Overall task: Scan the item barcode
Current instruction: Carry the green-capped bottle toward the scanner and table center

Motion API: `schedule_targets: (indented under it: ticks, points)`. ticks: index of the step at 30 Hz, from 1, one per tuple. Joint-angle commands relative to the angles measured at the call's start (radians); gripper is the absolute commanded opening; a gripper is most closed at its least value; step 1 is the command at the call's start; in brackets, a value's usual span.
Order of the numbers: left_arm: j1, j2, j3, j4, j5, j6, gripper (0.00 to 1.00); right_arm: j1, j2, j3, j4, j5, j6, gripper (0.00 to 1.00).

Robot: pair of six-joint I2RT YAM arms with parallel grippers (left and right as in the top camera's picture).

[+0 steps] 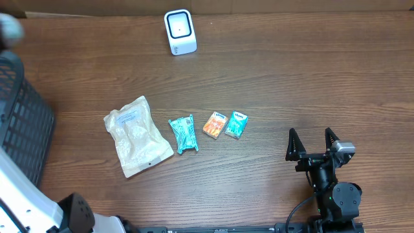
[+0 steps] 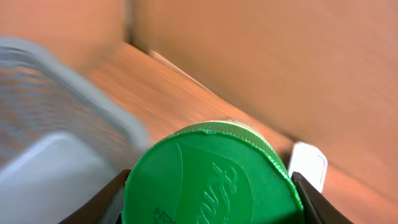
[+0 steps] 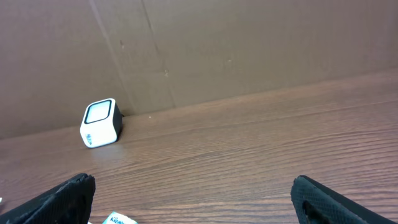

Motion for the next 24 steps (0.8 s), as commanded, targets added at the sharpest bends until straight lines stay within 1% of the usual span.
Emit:
schedule_targets:
  ticks: [1,6,10,18,24]
  points:
    - [-0.108,0.016,-0.001,-0.024,0.023,-0.021,0.42,-0.001,-0.012,-0.011,0.006,0.004,0.002,1.0]
    - [-0.285,0.04,-0.045,-0.047,0.023,-0.02,0.42,-0.001,-0.012,-0.011,0.006,0.004,0.002,1.0]
    - [-0.425,0.071,-0.12,-0.047,0.019,-0.021,0.4,-0.001,-0.012,-0.011,0.006,0.004,0.002,1.0]
    - [-0.685,0.182,-0.322,0.049,0.015,-0.032,0.4,-0.001,-0.012,-0.011,0.007,0.004,0.002,1.0]
    - [-0.849,0.304,-0.35,0.127,0.015,-0.056,0.4,-0.001,-0.012,-0.011,0.006,0.004,0.002,1.0]
